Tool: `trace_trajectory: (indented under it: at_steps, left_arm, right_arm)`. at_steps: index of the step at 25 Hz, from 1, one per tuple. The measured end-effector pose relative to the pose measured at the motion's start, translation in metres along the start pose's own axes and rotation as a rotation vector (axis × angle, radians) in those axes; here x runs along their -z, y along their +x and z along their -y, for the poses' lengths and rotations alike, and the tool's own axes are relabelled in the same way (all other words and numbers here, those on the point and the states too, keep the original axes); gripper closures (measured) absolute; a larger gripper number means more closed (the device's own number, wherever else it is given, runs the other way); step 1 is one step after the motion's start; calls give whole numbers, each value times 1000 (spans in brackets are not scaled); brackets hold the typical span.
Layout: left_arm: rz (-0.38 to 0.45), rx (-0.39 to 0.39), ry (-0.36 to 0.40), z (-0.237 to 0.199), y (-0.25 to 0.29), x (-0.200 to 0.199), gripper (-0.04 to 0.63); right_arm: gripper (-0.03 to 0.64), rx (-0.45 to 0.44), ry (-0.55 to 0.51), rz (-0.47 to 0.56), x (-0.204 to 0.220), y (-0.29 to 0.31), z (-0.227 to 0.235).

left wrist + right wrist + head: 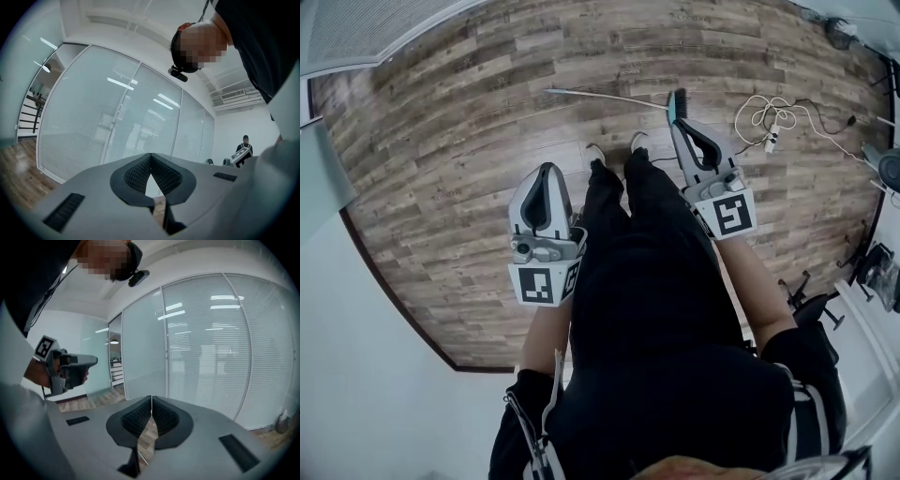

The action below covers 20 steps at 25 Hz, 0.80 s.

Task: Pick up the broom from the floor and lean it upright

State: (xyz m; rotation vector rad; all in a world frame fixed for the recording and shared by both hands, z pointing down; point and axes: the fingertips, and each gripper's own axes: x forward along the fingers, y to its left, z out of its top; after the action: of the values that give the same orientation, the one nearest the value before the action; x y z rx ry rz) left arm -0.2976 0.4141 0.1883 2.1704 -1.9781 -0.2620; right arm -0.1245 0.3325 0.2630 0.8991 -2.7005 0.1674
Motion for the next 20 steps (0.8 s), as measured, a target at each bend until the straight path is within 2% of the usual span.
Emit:
trace_trajectory:
  at_steps: [4, 8, 12, 16, 20]
  left_arm:
    - [-14, -34, -32, 3, 17, 22, 577]
    - [-14, -78, -64, -2, 29, 51, 577]
    - [-10, -112, -89, -17, 30, 87, 577]
    - [-17, -112, -70, -47, 45, 137, 577]
    - [-8, -126, -37, -74, 54, 182, 577]
  right_arm:
    - [598, -35, -102, -72, 46, 29, 21]
    - [597, -72, -91, -194, 117, 63, 38]
    - [597, -150, -139, -288, 197, 97, 33]
    - [595, -183, -119, -417, 286, 134, 32]
    - [589, -233, -147, -511, 384, 171, 30]
